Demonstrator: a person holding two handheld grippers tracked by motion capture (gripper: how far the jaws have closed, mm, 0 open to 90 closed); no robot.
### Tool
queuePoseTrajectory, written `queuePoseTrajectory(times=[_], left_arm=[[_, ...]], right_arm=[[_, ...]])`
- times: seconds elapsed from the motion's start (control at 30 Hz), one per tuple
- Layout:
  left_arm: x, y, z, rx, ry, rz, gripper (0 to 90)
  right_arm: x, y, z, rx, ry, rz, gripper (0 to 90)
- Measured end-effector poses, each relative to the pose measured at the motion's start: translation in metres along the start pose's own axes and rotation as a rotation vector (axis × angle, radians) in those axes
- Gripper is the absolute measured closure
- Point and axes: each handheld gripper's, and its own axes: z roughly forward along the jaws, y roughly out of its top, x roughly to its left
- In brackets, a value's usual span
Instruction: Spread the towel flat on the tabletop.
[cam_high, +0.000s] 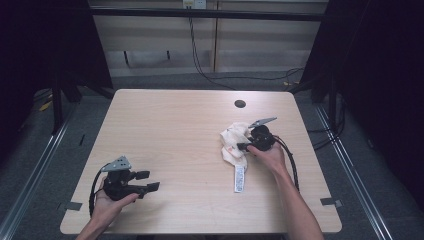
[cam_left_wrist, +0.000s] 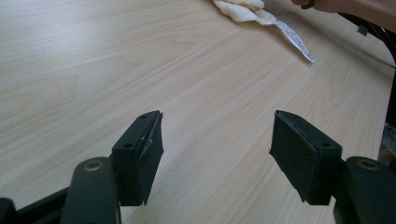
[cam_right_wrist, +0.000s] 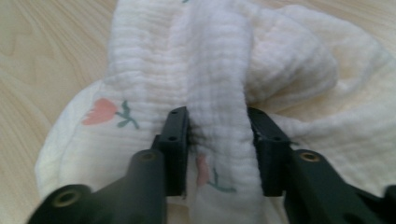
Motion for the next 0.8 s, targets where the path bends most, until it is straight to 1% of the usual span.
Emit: queuePoseTrajectory(times=[0.07, 0.1, 0.13, 0.2, 0.37, 0.43, 0.47, 0.5, 0.53, 0.6, 0.63, 0.7, 0.77, 0.8], left_arm=[[0.000, 0.000, -0.001, -0.005, 0.000, 0.002, 33.8], [0.001, 0.000, 0.000, -0.005, -0.006, -0.005, 33.1], [0.001, 0.000, 0.000, -0.002, -0.004, -0.007, 32.8], [0.002, -0.001, -0.001, 0.001, 0.003, -0.005, 33.0], [0.001, 0.000, 0.000, 0.001, 0.003, -0.002, 33.1], [0.000, 0.000, 0.000, 0.006, 0.003, 0.000, 33.1], [0.000, 0.000, 0.001, 0.006, 0.004, 0.001, 33.2], [0.000, 0.000, 0.001, 0.007, 0.003, 0.001, 33.2], [-0.001, 0.000, 0.002, 0.008, 0.004, -0.002, 33.4], [-0.001, 0.000, 0.002, 0.015, 0.000, 0.008, 33.6], [-0.001, 0.000, 0.002, 0.015, 0.000, 0.008, 34.0], [-0.002, 0.000, 0.003, 0.013, 0.004, 0.023, 35.0], [-0.002, 0.000, 0.003, 0.011, 0.003, 0.017, 35.3], [-0.002, 0.001, 0.003, 0.012, 0.005, 0.017, 35.4]], right_arm=[[0.002, 0.000, 0.000, 0.001, 0.014, -0.003, 74.0], [0.002, 0.000, 0.001, 0.004, 0.024, 0.006, 76.4], [0.003, 0.000, 0.000, 0.007, 0.024, 0.006, 77.5], [0.003, -0.001, 0.001, 0.001, 0.061, 0.022, 79.0], [0.008, -0.003, -0.002, 0.015, 0.072, 0.023, 80.2], [0.012, -0.007, -0.003, 0.006, 0.082, 0.024, 80.5], [0.014, -0.008, -0.004, -0.002, 0.092, 0.021, 80.6], [0.014, -0.008, -0.004, -0.002, 0.092, 0.021, 80.6], [0.018, -0.011, -0.006, 0.002, 0.095, 0.019, 80.7], [0.022, -0.014, -0.007, -0.001, 0.116, 0.008, 80.7], [0.024, -0.015, -0.008, 0.004, 0.116, -0.001, 80.7], [0.027, -0.018, -0.010, -0.001, 0.128, 0.004, 80.7], [0.028, -0.020, -0.011, -0.003, 0.125, 0.010, 80.7], [0.030, -0.023, -0.012, -0.015, 0.140, 0.024, 80.7]])
